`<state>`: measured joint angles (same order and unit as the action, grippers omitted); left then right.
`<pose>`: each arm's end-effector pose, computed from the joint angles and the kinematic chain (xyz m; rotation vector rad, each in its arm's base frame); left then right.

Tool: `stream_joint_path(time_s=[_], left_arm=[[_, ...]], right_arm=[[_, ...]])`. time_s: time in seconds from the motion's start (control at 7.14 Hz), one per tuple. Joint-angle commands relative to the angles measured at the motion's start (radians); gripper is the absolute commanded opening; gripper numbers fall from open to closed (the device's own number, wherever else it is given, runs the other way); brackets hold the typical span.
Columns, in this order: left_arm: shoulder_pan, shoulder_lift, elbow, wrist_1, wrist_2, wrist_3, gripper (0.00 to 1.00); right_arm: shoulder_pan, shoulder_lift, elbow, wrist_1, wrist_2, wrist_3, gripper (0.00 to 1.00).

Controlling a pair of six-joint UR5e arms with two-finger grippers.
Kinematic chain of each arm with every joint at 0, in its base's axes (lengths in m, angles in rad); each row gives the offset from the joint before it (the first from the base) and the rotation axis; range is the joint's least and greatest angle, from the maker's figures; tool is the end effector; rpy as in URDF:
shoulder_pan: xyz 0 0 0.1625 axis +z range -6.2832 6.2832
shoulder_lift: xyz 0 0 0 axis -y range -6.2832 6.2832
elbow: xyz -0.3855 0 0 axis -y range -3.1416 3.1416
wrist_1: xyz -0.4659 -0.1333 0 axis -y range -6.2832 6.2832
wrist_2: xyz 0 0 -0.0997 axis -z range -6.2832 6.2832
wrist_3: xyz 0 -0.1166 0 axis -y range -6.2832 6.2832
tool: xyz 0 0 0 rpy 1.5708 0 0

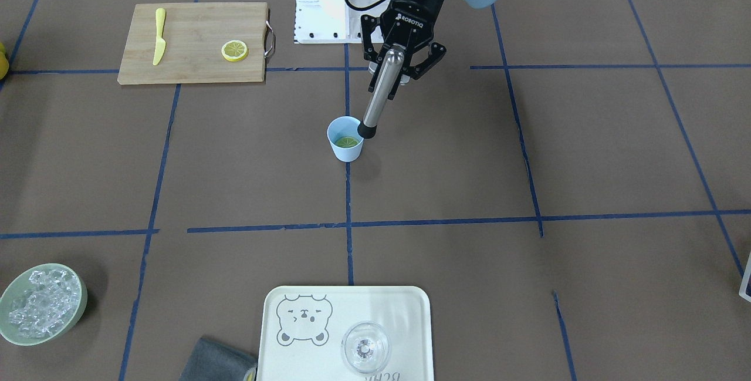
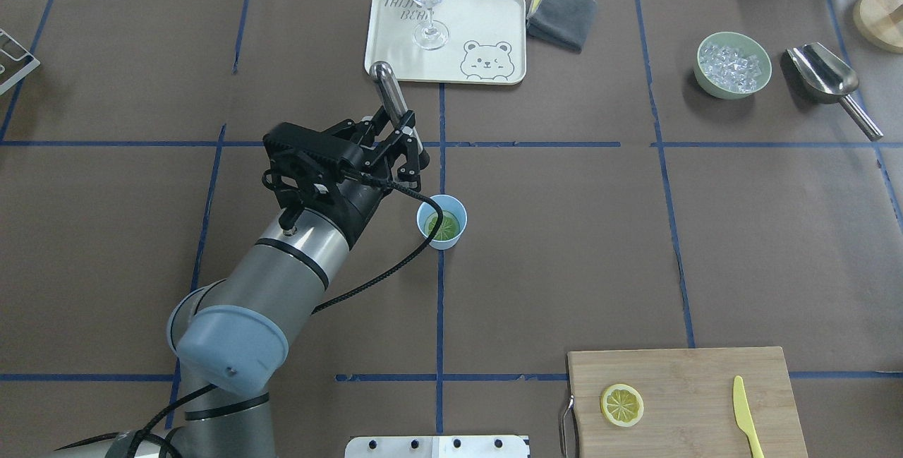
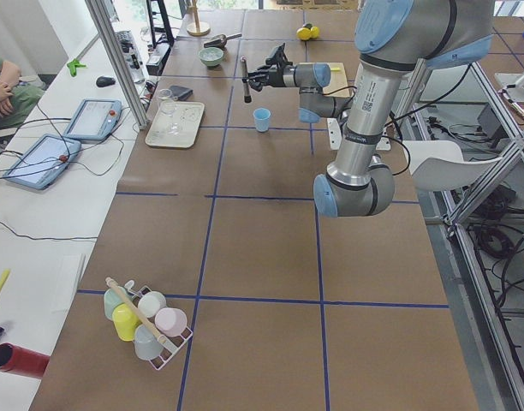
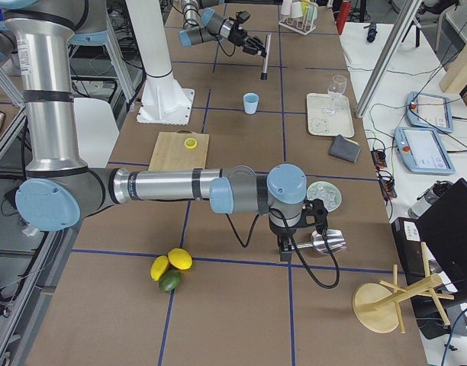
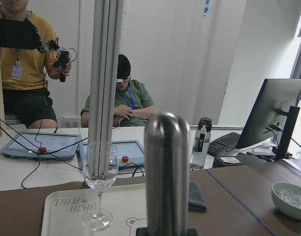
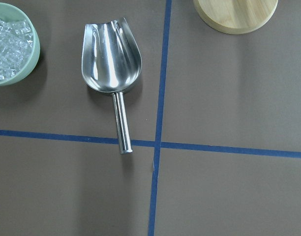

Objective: Squeeze lemon into cup
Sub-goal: 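Lower the muddler into the blue cup and press down on the lemon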

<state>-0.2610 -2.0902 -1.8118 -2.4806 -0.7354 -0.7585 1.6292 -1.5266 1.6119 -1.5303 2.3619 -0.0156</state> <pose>0.5199 -0.3663 0.0691 1.3071 0.9981 -0.2757 0.0848 -0.5865 0.5768 0.1483 -0.7850 -0.0093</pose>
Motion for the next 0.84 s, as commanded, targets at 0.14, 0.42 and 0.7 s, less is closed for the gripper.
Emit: stream_joint_path(time_s=[0.14,0.42,0.7], left_arm=[[0.019,-0.036,0.083,-0.023,0.021,0.031,0.00],[0.040,-0.047,0.106,-0.029,0.019,0.033,0.00],[0.063,-0.047,0.123,-0.031,0.019,0.033,0.00]], right_arm=[[0.000,-0.004,-0.004,0.001,0.011,0.006,1.00],[0.000,-0.004,-0.004,0.001,0.013,0.006,1.00],[0.000,-0.004,-0.003,0.001,0.013,0.006,1.00]])
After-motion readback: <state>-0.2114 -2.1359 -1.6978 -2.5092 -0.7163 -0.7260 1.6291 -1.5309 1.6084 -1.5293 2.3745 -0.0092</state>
